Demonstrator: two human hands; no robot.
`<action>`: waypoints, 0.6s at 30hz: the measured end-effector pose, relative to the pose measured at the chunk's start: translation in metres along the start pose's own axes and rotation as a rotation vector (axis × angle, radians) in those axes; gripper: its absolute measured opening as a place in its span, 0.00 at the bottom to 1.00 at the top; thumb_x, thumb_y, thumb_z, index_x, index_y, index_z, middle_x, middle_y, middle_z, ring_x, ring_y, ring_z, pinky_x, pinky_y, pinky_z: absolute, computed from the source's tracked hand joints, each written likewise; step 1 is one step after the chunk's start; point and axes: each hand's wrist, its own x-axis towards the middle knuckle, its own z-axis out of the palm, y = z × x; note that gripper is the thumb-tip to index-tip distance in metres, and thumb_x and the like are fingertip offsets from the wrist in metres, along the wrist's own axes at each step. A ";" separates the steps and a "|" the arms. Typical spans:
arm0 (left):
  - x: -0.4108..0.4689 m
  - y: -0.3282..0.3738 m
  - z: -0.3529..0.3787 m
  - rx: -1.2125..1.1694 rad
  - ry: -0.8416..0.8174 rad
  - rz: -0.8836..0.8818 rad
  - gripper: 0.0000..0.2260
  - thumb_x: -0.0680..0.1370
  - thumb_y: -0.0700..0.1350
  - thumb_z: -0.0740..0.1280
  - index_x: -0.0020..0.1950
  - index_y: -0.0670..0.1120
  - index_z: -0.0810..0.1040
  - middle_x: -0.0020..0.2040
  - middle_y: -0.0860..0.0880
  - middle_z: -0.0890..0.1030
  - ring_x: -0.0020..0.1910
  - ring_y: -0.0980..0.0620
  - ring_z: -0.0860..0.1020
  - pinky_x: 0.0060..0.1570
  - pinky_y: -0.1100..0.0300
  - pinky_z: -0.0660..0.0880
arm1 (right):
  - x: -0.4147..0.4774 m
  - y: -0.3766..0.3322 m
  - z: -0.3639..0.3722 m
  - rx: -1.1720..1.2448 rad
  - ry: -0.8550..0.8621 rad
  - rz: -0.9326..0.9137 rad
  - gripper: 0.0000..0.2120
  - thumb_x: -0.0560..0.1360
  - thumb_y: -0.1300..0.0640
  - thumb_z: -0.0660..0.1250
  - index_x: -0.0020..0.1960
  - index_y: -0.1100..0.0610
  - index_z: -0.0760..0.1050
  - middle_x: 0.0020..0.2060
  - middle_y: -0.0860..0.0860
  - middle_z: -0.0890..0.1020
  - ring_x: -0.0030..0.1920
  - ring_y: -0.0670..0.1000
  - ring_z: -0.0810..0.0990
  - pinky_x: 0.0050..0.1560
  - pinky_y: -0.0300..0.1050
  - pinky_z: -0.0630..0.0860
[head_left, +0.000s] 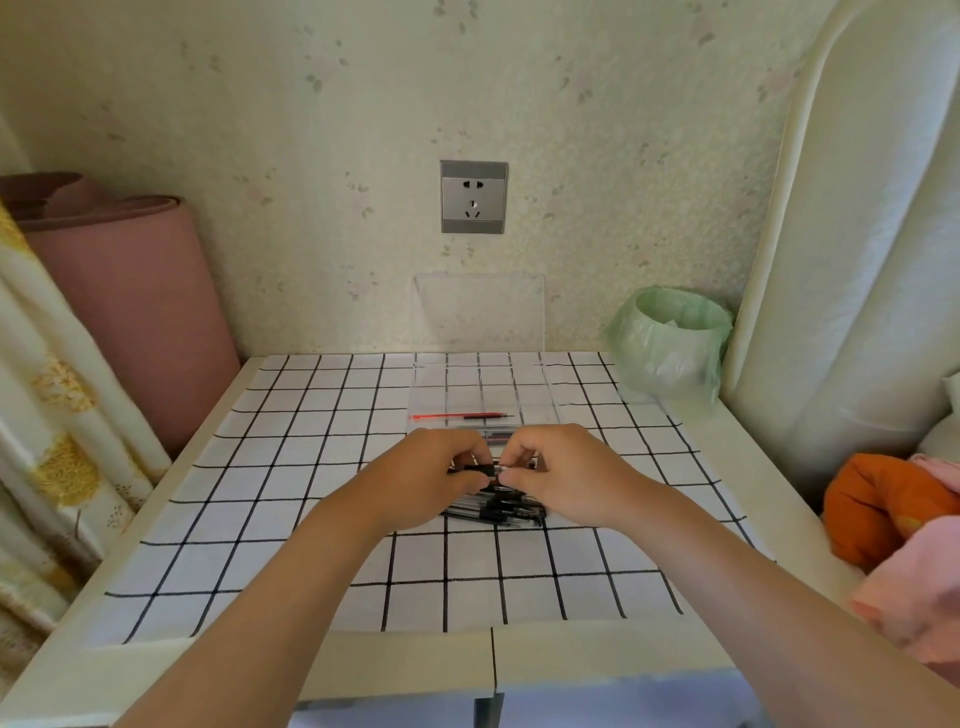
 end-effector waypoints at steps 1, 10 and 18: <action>0.001 0.001 0.001 -0.005 0.000 0.002 0.04 0.78 0.49 0.69 0.52 0.56 0.79 0.43 0.55 0.80 0.42 0.56 0.77 0.42 0.62 0.75 | 0.000 0.001 -0.001 0.004 -0.007 0.010 0.05 0.77 0.47 0.68 0.48 0.46 0.80 0.42 0.43 0.82 0.33 0.39 0.74 0.37 0.40 0.70; 0.013 0.012 0.008 -0.018 -0.025 0.028 0.04 0.78 0.48 0.68 0.51 0.55 0.80 0.44 0.55 0.80 0.44 0.57 0.78 0.46 0.59 0.76 | -0.008 0.011 -0.010 0.050 0.000 0.030 0.05 0.77 0.50 0.68 0.49 0.48 0.82 0.41 0.42 0.82 0.33 0.35 0.75 0.37 0.37 0.69; 0.024 0.018 0.017 0.131 0.059 -0.014 0.04 0.79 0.52 0.66 0.53 0.59 0.77 0.44 0.57 0.79 0.41 0.57 0.77 0.42 0.58 0.77 | -0.013 0.046 -0.049 0.160 0.157 0.157 0.06 0.79 0.51 0.65 0.52 0.47 0.81 0.44 0.42 0.82 0.34 0.34 0.77 0.41 0.38 0.73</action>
